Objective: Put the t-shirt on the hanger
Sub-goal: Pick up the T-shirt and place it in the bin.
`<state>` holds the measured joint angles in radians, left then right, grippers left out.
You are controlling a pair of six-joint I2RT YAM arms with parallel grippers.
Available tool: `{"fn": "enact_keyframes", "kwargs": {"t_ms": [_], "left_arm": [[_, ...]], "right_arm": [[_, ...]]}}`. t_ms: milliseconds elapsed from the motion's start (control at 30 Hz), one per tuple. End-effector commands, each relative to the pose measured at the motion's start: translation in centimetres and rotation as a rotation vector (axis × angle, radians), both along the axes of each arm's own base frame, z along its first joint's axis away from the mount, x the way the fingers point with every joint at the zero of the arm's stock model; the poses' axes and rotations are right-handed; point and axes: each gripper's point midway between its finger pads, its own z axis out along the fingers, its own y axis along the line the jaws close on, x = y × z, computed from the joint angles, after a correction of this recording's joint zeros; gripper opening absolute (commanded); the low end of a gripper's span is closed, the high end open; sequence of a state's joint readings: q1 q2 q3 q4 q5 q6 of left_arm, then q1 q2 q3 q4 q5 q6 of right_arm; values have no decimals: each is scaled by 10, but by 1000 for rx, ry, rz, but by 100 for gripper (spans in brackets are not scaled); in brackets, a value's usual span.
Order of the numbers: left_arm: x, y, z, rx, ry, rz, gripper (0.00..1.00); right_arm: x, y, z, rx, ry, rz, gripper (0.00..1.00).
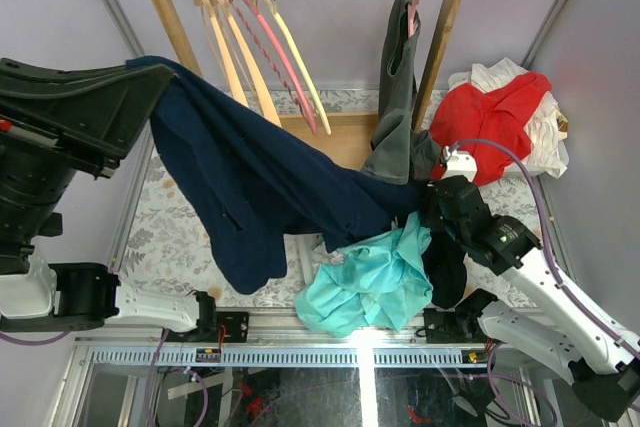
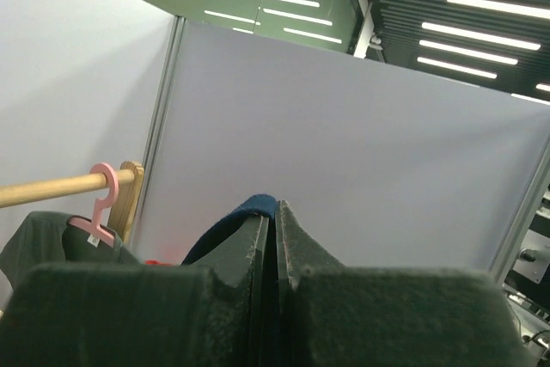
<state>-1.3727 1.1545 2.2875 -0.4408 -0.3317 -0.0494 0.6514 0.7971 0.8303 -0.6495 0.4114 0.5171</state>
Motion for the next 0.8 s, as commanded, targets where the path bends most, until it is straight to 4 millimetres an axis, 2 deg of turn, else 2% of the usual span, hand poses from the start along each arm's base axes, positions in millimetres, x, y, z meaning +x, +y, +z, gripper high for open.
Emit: {"fn": "enact_keyframes", "kwargs": {"t_ms": [0,33,67,200,267,300,333,433,500,633,767], "left_arm": [[-8,25,31,-140,-51,-8,0],[-7,21,29,-130,-49,-8,0],[-6,16,28,-122,-45,-8,0],[-2,-11,18,-75,-34,-17,0],[-1,-22,14,-60,-34,-23,0],[0,-27,13,-54,-35,-25,0],[1,-34,12,-44,-35,-28,0],[2,-48,10,-33,-36,-32,0],[4,-54,10,-27,-35,-33,0],[6,-64,10,-18,-39,-30,0],[8,-70,8,-11,-37,-22,0]], "right_arm": [[-2,19,51,88,-80,132,55],[-8,27,65,137,-104,185,62],[-15,32,79,185,-131,230,64],[-58,59,146,356,-249,507,69],[-95,90,167,481,-249,773,72],[-108,101,173,537,-245,866,74],[-117,111,176,585,-232,943,76],[-124,125,184,670,-252,1039,79],[-118,132,187,687,-273,1054,79],[-107,148,180,664,-249,1066,78],[-110,168,173,639,-229,1114,79]]}}
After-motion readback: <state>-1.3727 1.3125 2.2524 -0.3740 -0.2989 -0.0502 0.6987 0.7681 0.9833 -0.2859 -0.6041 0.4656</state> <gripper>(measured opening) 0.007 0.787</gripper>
